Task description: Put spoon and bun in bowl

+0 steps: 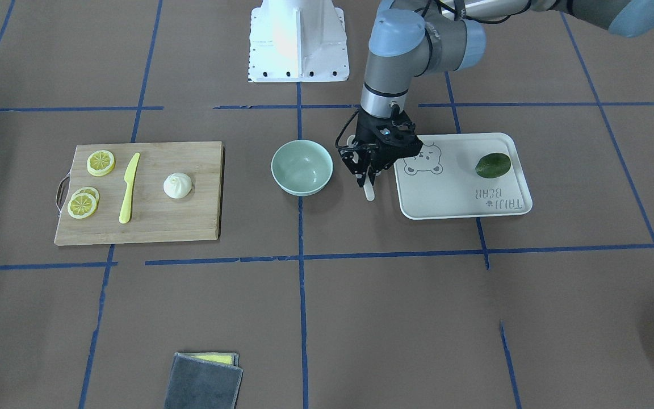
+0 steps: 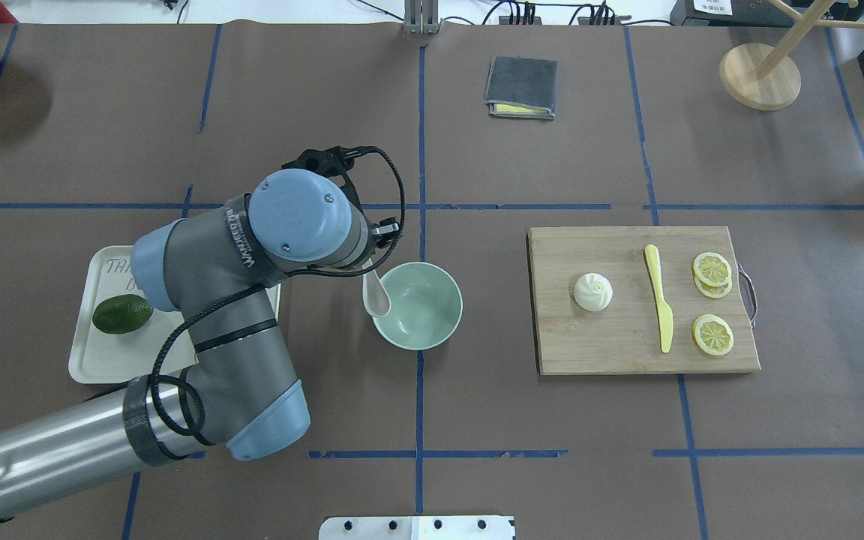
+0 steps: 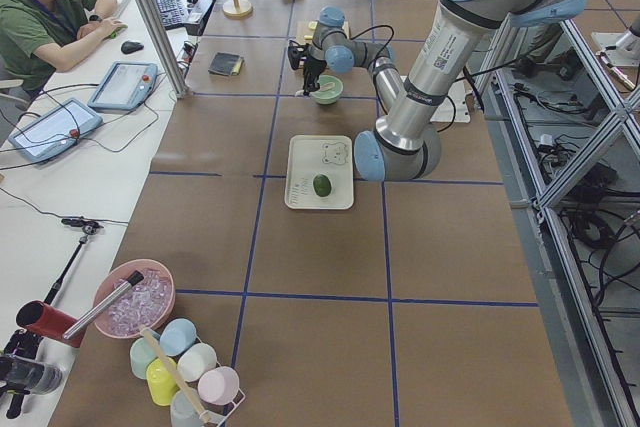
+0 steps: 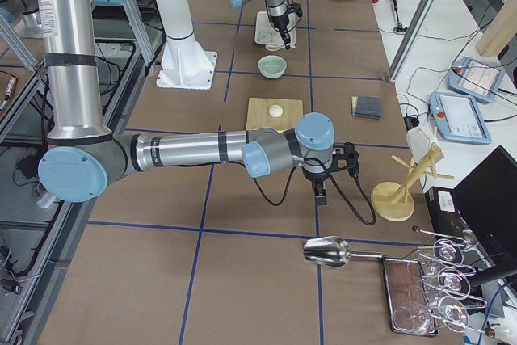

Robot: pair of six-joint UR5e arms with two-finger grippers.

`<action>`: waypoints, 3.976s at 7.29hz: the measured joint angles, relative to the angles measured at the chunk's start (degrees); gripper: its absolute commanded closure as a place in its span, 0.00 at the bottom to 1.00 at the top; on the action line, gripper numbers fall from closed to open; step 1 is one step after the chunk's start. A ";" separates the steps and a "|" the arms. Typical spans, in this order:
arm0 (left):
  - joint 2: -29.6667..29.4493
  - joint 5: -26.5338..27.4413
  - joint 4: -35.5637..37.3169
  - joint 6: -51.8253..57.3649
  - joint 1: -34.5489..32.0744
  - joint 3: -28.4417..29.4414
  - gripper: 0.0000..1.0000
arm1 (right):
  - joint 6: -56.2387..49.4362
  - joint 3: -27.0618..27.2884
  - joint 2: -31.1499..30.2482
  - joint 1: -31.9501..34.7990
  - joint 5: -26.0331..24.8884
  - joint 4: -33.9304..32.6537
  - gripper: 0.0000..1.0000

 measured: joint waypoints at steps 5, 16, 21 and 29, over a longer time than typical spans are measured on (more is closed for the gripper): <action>-1.73 2.03 0.10 -0.62 2.90 2.19 0.00 | -0.06 0.04 0.00 0.00 -0.06 0.02 0.00; 24.46 -29.77 0.89 88.01 -43.12 -8.97 0.00 | 0.46 4.06 -1.68 -1.17 0.44 8.56 0.00; 40.87 -38.47 5.49 107.48 -66.27 -0.45 0.00 | 9.79 7.65 1.83 -10.52 -0.73 7.49 0.00; 42.91 -38.66 5.48 108.31 -67.01 -0.81 0.00 | 41.52 10.55 15.94 -50.64 -36.25 -1.58 0.07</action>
